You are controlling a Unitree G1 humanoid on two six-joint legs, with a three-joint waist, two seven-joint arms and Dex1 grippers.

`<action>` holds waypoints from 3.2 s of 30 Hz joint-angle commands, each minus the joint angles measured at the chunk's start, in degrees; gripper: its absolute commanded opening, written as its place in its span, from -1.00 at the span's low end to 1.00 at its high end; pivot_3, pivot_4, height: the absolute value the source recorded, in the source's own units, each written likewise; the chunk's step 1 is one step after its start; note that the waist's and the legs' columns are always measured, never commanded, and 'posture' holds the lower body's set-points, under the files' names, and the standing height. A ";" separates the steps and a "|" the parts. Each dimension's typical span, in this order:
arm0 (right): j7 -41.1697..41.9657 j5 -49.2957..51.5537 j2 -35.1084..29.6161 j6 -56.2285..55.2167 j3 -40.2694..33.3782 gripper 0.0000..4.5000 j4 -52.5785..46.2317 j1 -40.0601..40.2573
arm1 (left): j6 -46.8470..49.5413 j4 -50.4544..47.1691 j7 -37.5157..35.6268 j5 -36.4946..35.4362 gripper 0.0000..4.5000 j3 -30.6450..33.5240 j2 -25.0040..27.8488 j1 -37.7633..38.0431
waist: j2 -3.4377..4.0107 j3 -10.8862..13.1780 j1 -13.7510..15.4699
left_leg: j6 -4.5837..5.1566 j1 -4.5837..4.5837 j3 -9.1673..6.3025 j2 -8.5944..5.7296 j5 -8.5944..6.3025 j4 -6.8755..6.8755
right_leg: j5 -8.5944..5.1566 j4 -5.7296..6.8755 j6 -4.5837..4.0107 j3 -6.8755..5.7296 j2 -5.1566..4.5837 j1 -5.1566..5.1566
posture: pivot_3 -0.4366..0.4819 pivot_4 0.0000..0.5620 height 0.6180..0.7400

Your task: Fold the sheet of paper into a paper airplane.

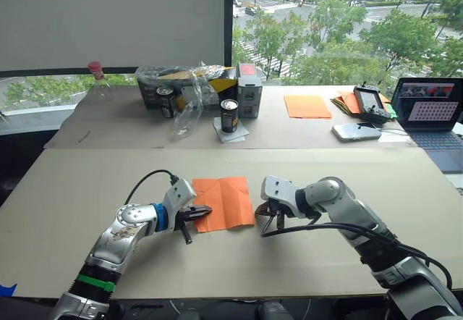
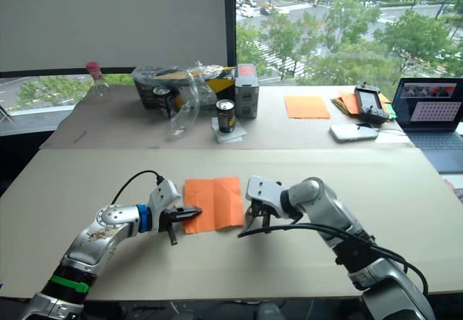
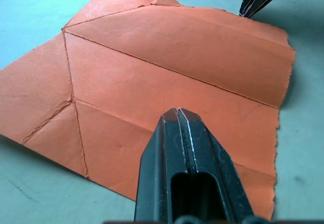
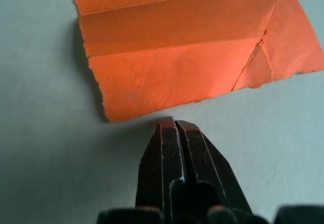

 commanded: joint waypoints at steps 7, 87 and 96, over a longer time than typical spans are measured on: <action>-0.70 2.89 6.91 -4.94 -1.87 -0.98 3.04 -0.44 | -0.37 -0.52 -0.38 0.50 -1.00 0.38 1.25 0.81 | 0.00 0.00 -0.32 | 0.00 -0.05 0.00 0.01 0.00 -0.02 | 0.00 0.03 -0.01 0.01 0.01 -0.08 | -0.05 -0.47 0.87; -12.47 3.73 26.70 -27.85 -13.48 -0.98 50.38 -19.03 | -0.91 2.68 4.16 2.22 -1.00 0.16 -0.50 -1.57 | 0.08 -0.01 -0.36 | 0.00 -0.14 -0.03 -0.04 0.00 -0.07 | 0.04 0.07 -0.06 -0.02 -0.06 -0.21 | -0.05 -0.47 0.87; -7.58 1.82 26.89 -20.05 -10.10 -0.98 43.23 -13.03 | -1.26 3.29 3.66 2.41 -1.00 -0.08 -0.57 -1.93 | 0.09 -0.01 -0.30 | 0.00 -0.14 -0.04 -0.05 0.00 -0.07 | 0.04 0.08 -0.06 -0.02 -0.06 -0.21 | -0.05 -0.47 0.87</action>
